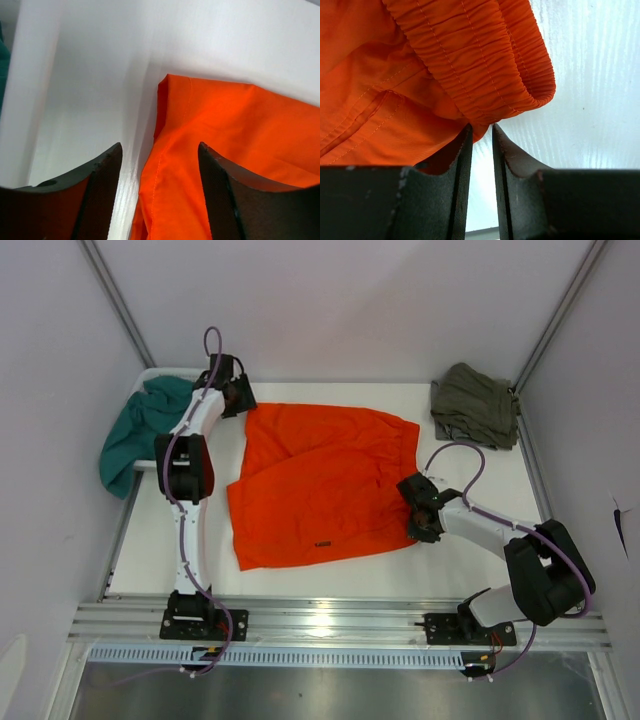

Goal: Fold and stack the shorts
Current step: Flatten the shorts out

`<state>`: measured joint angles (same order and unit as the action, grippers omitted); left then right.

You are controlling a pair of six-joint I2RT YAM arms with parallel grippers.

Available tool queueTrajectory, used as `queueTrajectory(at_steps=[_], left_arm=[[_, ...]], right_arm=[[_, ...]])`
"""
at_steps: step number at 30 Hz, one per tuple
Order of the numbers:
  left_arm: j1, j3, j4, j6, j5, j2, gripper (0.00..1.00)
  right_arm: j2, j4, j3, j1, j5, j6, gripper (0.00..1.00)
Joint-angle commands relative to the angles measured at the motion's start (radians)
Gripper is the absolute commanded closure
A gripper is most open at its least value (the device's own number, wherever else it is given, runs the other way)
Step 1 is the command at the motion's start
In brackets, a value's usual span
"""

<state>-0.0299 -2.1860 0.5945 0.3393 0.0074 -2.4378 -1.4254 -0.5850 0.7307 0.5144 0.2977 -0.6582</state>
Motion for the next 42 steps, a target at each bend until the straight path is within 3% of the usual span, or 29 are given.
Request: queueTrajectory(at_steps=[1,6,13,18,20,24,26,33,42], left_arm=[[0.007,0.028,0.013,-0.005,0.022,0.066,0.34],[0.007,-0.052,0.054,-0.002,0.052,-0.004,0.34],[0.007,-0.101,0.028,0.024,0.115,-0.066,0.52],[0.012,-0.135,0.024,0.053,0.155,-0.110,0.53],[0.013,-0.136,0.008,0.064,0.157,-0.119,0.59],[0.027,-0.109,-0.079,0.134,0.212,-0.132,0.92],[0.027,-0.116,-0.107,0.165,0.255,-0.141,1.00],[0.067,-0.136,-0.170,0.219,0.212,-0.147,1.00],[0.102,-0.178,-0.214,0.216,0.210,-0.156,1.00]], right_arm=[[0.008,-0.065,0.003,0.003,0.052,-0.014,0.75],[0.002,-0.053,0.004,0.003,0.035,-0.008,0.75],[0.003,-0.047,-0.001,0.004,0.023,-0.009,0.76],[0.008,-0.049,0.003,0.003,0.020,-0.012,0.76],[0.014,-0.052,0.001,0.004,0.020,-0.015,0.76],[0.016,-0.052,-0.022,0.006,0.004,-0.050,0.78],[0.016,-0.055,-0.040,0.006,0.000,-0.081,0.86],[0.071,-0.096,-0.080,0.006,0.029,-0.144,0.99],[0.056,-0.138,-0.074,0.015,0.044,-0.175,0.98]])
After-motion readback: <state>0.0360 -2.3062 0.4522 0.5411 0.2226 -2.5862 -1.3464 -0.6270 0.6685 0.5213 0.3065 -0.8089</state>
